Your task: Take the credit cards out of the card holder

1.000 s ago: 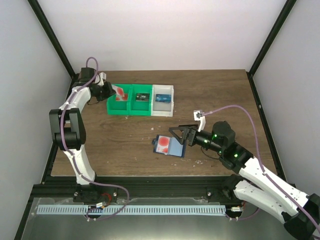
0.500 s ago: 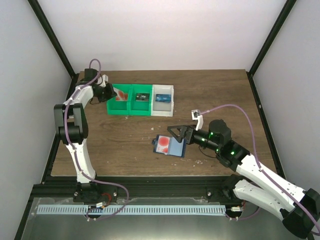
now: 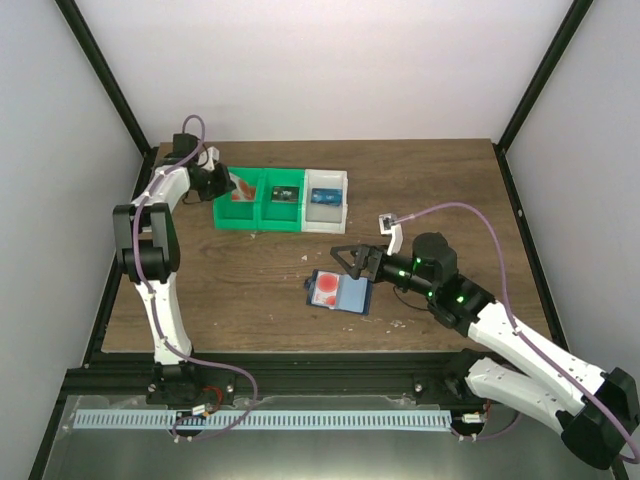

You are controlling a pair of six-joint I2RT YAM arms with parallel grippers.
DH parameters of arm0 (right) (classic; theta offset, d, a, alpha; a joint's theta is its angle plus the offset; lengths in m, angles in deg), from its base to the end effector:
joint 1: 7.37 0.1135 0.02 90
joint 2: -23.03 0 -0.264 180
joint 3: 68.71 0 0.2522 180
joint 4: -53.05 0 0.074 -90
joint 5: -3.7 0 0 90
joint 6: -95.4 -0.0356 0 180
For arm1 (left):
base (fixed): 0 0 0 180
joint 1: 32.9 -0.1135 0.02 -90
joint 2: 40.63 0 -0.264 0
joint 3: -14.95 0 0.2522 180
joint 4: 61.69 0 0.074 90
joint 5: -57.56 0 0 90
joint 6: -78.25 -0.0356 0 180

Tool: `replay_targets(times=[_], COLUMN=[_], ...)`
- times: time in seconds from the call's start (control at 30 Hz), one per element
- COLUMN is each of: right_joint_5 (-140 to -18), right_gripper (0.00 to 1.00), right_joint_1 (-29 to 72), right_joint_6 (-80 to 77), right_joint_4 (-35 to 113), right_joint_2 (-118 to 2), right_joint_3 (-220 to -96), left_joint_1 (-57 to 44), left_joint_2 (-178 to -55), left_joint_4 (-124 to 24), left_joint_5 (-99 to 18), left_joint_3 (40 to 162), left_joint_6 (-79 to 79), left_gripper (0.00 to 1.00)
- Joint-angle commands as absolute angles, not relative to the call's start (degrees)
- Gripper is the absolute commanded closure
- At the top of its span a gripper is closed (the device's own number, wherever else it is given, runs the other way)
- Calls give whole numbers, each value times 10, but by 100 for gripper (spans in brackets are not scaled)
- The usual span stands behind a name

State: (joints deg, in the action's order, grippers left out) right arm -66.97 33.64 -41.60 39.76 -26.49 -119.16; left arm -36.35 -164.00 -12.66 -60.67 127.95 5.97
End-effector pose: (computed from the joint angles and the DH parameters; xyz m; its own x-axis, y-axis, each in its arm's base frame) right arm 0.1476 0.1440 0.2954 -0.7415 0.2698 -0.6144 -0.4706 0.4436 0.7627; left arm 0.4671 0.0113 0.1979 -0.8754 -0.3214 -0.3610 -0.0831 0.8358 -0.5428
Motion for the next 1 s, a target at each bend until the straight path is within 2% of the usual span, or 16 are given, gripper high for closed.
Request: replay_targets(times=[0.0,0.17,0.37,0.53,0.97], right_joint_5=[-679,-685,-692,-700,-708], right_gripper=[1,0,0,0,1], right_joint_1=[338,338,338,338,338], right_joint_6=[-404,-410,-404,-391,-393], right_joint_4=[400,407,403,392,400], right_joint_2=[-258,-254,-242,-240,-230], right_joint_3=[-1219,-1208,-1205,-1211,-1201], left_joint_1=[-358,-351,-343,-340,-336], left_joint_2=[-1647,-1650,-1671,-1671,-1674], left_joint_4=[-126,-139,-106,-112,-112], left_joint_5=[-607,-599,-586,-580,-540], left_joint_3=[1299,1284,1329,1326,1334], left_joint_6=[53,54,45,42,44], left_gripper=[100,100,99,93,89])
